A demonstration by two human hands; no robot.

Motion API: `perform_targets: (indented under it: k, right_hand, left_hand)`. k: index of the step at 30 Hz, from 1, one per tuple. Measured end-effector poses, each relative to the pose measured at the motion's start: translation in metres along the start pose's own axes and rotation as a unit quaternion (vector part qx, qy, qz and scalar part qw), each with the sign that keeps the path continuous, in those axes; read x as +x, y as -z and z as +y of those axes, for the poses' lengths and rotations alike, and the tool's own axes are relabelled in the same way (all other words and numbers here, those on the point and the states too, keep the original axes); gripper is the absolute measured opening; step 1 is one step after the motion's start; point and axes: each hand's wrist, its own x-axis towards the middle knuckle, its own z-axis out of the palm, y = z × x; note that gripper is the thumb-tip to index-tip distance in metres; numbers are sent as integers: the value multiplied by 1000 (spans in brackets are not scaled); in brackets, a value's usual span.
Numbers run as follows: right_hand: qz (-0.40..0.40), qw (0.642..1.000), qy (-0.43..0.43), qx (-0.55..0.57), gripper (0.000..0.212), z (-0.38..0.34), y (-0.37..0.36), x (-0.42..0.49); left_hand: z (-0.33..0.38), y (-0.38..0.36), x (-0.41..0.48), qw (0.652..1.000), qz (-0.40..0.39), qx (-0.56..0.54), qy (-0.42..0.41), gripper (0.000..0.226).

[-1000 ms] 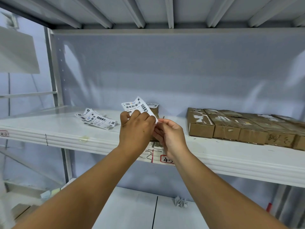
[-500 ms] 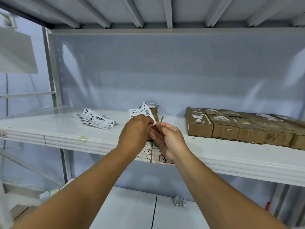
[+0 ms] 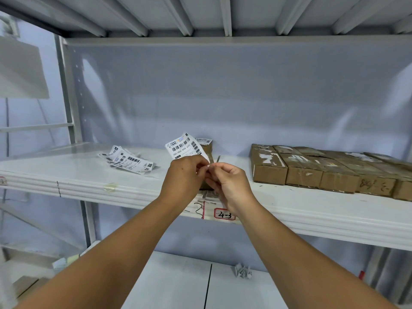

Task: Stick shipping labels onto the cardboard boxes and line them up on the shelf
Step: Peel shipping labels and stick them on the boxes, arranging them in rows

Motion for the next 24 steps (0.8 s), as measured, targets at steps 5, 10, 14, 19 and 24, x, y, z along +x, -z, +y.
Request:
perform_targets:
  k: [5,10,14,19,24]
  right_hand:
    - [-2,993,39,-107,20,-3,6,1]
    - [16,982,71,-175,25,-2,9,5]
    - [12,974,94,-204,24,2,12,6]
    - [4,971,85,-223,28,8,14,8]
    - [-10,968,55,-246,20,8,17,10]
  left_hand:
    - [2,-1,1,999,-22,20,21,16]
    - [11,-3,6,995,-32,-9,94,14]
    - [19,0,11,983,-50,-39,175,15]
    - [21,3,13,973,-64,-45,216,16]
    - [16,-4,7,978,-61,-39,195,19]
